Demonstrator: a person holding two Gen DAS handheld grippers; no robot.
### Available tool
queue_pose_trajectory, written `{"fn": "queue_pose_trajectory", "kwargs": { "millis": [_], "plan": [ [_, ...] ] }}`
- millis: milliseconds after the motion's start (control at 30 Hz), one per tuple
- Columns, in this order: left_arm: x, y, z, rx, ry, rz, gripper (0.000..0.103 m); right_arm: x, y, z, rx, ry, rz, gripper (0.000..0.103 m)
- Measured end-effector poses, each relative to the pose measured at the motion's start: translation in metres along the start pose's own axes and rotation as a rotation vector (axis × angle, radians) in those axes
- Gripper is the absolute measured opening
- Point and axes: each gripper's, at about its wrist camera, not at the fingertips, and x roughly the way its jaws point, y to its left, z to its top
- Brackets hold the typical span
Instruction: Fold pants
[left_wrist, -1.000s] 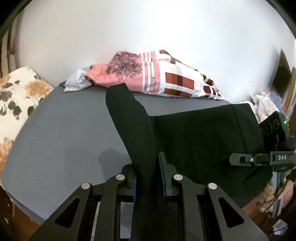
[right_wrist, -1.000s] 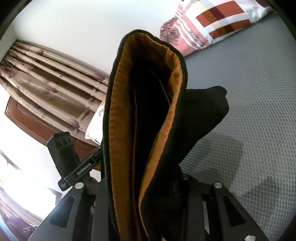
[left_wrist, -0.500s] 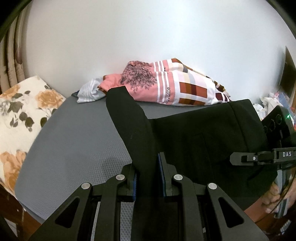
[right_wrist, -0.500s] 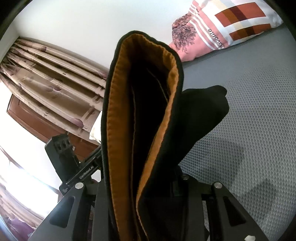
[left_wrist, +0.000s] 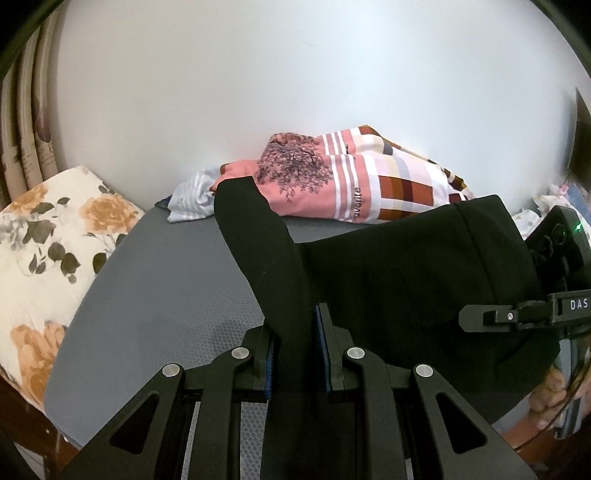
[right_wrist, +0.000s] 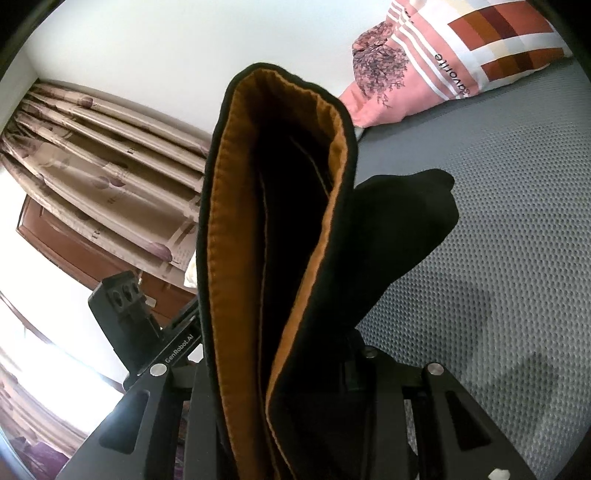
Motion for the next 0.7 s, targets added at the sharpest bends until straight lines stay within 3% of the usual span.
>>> {"fn": "queue_pose_trajectory", "kwargs": {
  "millis": [700],
  "plan": [
    [0.030,0.020,0.009,0.040,-0.011,0.065,0.019,0.032,-0.008,0.022,0.011,0.015,0.026,0.029]
  ]
}}
